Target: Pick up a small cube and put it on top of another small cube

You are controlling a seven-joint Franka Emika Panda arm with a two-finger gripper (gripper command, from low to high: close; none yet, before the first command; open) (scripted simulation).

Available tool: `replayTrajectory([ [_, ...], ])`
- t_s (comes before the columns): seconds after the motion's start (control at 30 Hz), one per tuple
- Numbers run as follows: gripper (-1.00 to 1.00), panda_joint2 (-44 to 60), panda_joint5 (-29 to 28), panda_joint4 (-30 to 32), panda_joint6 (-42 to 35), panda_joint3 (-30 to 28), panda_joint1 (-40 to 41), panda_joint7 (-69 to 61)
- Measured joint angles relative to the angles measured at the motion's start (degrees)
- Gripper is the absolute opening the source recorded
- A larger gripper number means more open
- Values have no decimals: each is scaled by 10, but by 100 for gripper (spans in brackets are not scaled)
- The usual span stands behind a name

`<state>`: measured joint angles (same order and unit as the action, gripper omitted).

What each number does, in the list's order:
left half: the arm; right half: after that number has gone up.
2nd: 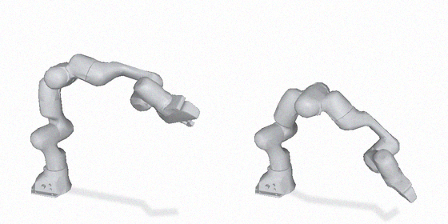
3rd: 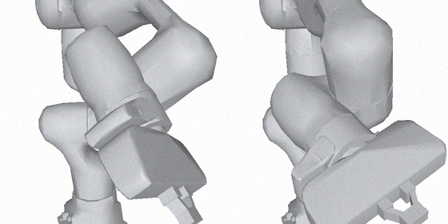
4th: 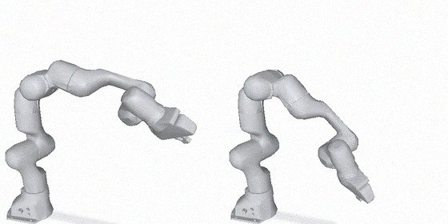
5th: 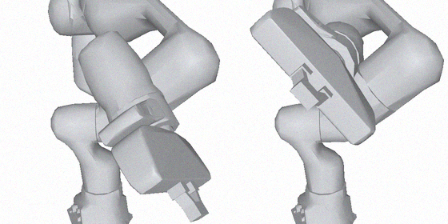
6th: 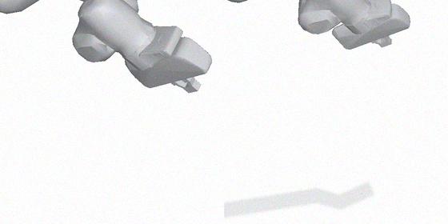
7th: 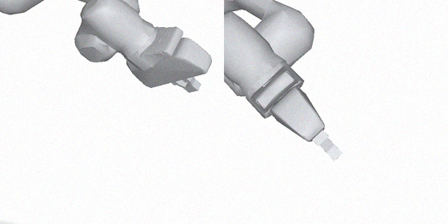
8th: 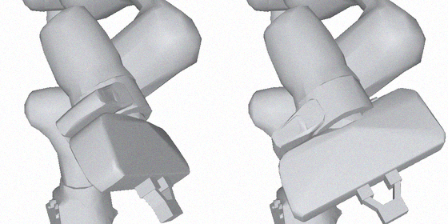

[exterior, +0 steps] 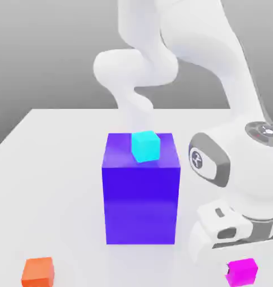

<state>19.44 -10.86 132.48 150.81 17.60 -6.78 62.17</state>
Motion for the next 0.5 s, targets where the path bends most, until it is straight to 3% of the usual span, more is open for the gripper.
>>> replayTrajectory([
  [0.17, -100, -93, 28, 76, -17, 83, -36, -60],
  [0.3, -100, -40, -33, 82, 34, 62, -65, -22],
  [0.33, 100, -21, -53, 81, 50, 49, -76, -8],
  [0.5, 100, -21, -53, 81, 50, 49, -76, -8],
])
